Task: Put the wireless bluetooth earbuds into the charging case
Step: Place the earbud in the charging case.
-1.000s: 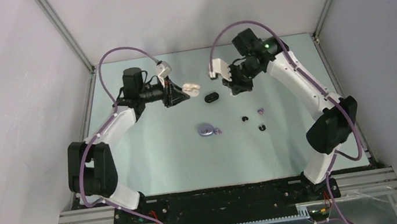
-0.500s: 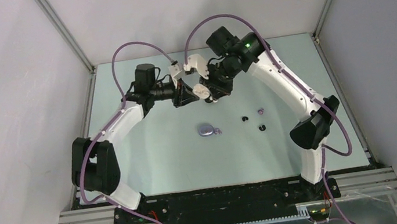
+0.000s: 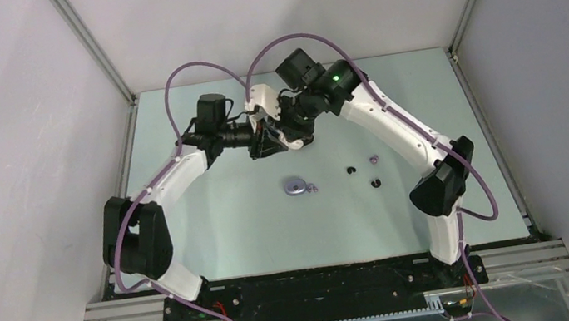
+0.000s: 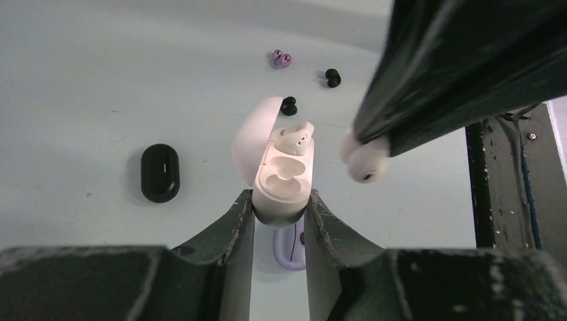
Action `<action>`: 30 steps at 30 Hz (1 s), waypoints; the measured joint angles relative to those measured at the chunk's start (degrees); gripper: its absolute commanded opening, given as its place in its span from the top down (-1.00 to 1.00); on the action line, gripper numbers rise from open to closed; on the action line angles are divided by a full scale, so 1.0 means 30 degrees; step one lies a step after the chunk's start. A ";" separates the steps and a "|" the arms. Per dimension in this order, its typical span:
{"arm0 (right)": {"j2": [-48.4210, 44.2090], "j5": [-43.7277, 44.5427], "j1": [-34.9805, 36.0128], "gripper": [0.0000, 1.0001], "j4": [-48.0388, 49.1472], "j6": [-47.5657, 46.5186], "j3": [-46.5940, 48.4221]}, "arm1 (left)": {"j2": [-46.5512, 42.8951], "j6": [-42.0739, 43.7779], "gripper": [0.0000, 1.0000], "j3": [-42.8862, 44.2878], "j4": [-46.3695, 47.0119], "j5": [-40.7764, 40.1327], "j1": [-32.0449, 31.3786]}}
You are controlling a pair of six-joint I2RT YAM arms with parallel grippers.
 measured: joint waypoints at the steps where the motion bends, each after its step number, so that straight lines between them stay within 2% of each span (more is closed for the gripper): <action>1: 0.0000 0.0066 0.0000 1.00 0.0262 -0.0131 -0.0248 | 0.0000 0.0153 1.00 0.0007 -0.0124 0.0146 0.0000; 9: -0.1413 0.0393 -0.0051 1.00 0.2550 -0.1683 -0.3920 | 0.0080 0.0495 1.00 0.0109 -0.0510 0.0889 0.0131; 15: -0.1880 0.0437 0.0015 1.00 0.3228 -0.1923 -0.4357 | 0.0095 0.0401 1.00 0.0182 -0.0430 0.1290 0.0138; 23: -0.2703 0.0845 0.0219 1.00 0.4612 -0.2433 -0.5421 | 0.0342 -0.1894 1.00 0.0233 0.1661 0.1705 0.0415; 30: -0.2739 0.1268 0.0379 1.00 0.5187 -0.2805 -0.5493 | 0.0350 -0.2776 1.00 0.0240 0.2433 0.1676 0.0525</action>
